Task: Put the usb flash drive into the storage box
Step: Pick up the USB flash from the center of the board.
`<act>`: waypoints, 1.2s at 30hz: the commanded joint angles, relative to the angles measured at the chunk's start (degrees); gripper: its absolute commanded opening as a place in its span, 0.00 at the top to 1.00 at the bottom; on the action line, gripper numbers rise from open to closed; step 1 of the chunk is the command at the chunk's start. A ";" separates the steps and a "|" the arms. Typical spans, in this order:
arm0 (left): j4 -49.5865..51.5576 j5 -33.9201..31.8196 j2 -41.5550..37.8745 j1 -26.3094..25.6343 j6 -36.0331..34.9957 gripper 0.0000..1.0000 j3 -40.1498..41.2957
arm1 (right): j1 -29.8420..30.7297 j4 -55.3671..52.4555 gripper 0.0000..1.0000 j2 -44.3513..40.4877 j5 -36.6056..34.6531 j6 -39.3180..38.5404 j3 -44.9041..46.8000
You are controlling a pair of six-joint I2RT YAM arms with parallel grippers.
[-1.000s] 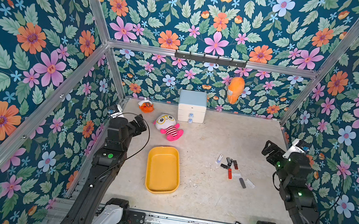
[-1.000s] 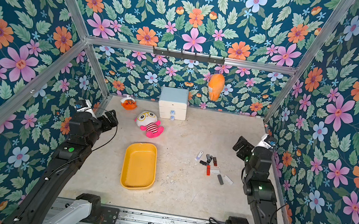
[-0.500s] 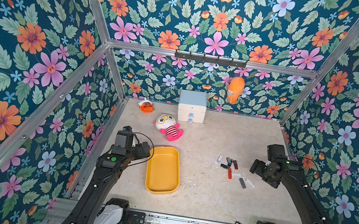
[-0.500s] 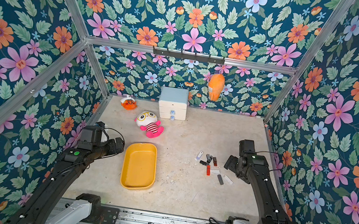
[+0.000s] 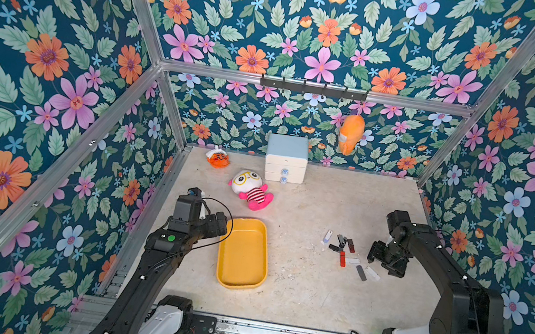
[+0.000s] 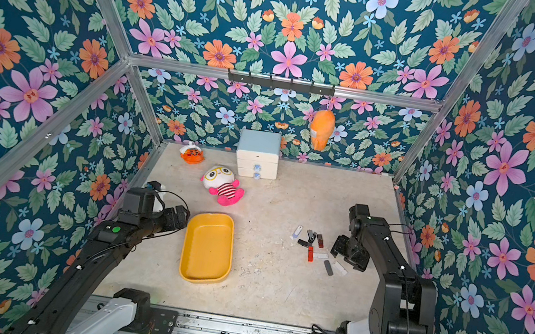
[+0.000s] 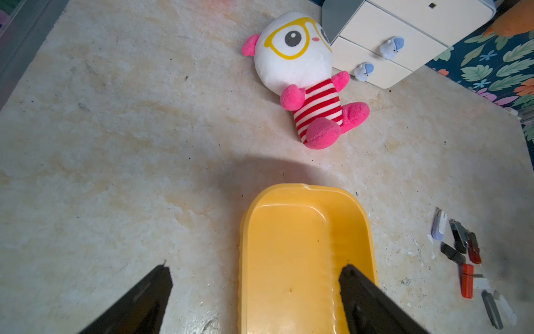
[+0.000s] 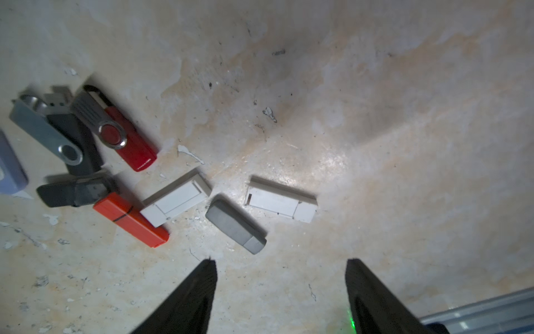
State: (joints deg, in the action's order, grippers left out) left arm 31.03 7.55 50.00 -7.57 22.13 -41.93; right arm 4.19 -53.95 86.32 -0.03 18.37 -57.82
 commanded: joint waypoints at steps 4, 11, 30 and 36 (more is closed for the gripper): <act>-0.78 -0.34 -0.16 -0.47 -0.25 0.04 -0.01 | 0.03 0.01 0.26 2.88 -0.19 -0.99 0.27; -0.88 -0.23 0.19 -0.69 -0.25 0.04 0.15 | -0.09 1.01 0.27 4.99 1.96 -2.01 0.48; -0.94 -0.43 0.70 -0.89 0.01 0.04 0.43 | -1.27 4.43 0.27 10.85 4.80 -2.90 1.74; -0.92 -0.24 0.65 -0.86 0.02 0.04 0.54 | -1.26 4.86 0.26 9.47 6.36 -1.91 3.31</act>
State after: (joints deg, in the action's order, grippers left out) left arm 30.68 7.33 50.70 -8.47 22.33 -41.47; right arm 2.83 -49.04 96.01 4.75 15.42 -55.51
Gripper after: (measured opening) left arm 0.961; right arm 0.742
